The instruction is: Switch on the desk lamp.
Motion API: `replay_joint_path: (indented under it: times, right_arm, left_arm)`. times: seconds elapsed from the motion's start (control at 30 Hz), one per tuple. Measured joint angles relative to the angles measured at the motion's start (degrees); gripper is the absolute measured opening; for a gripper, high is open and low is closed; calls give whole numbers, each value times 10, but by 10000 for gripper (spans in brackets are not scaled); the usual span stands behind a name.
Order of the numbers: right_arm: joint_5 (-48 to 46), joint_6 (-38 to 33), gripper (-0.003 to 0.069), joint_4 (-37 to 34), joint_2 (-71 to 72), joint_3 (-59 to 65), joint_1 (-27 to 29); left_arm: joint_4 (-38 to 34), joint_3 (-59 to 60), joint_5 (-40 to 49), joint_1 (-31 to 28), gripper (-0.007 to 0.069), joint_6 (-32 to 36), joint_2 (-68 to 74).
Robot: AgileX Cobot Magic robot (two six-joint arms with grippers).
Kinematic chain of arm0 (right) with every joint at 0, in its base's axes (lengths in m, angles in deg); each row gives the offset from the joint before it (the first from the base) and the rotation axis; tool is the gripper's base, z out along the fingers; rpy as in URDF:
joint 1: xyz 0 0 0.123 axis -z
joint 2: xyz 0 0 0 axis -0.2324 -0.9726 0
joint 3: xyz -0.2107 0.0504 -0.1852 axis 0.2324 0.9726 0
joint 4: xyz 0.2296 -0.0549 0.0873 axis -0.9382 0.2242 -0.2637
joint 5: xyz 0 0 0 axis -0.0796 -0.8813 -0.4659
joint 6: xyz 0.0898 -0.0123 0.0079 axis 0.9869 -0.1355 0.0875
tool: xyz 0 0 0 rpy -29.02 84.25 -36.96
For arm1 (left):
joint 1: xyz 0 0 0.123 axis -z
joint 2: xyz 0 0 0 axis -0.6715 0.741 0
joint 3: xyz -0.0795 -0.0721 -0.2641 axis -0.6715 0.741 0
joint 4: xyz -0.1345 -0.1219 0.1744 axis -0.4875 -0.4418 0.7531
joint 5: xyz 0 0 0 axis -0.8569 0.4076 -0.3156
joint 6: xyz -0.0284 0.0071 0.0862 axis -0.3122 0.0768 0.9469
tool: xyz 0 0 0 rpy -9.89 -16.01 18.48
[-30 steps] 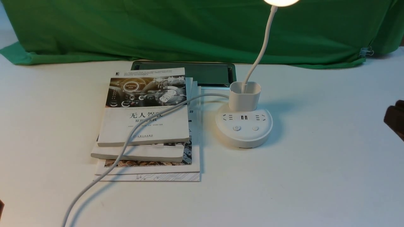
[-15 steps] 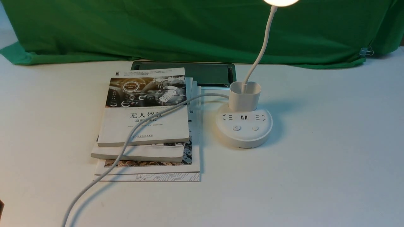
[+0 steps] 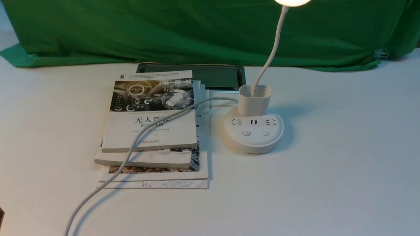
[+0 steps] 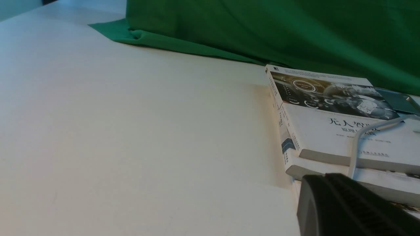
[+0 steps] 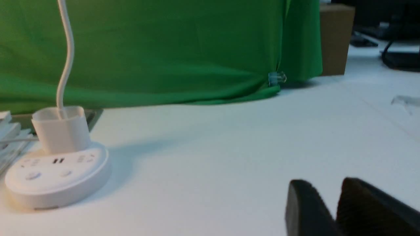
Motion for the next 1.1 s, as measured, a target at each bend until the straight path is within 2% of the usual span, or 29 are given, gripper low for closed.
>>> replay_joint_path:
  times: [0.13,1.1]
  right_arm:
    - [-37,1,235,0,0,1,0]
    - [-40,2,237,0,0,1,0]
  left_arm:
    - [0,0,0,0,21,0,0]
    - [0,0,0,0,21,0,0]
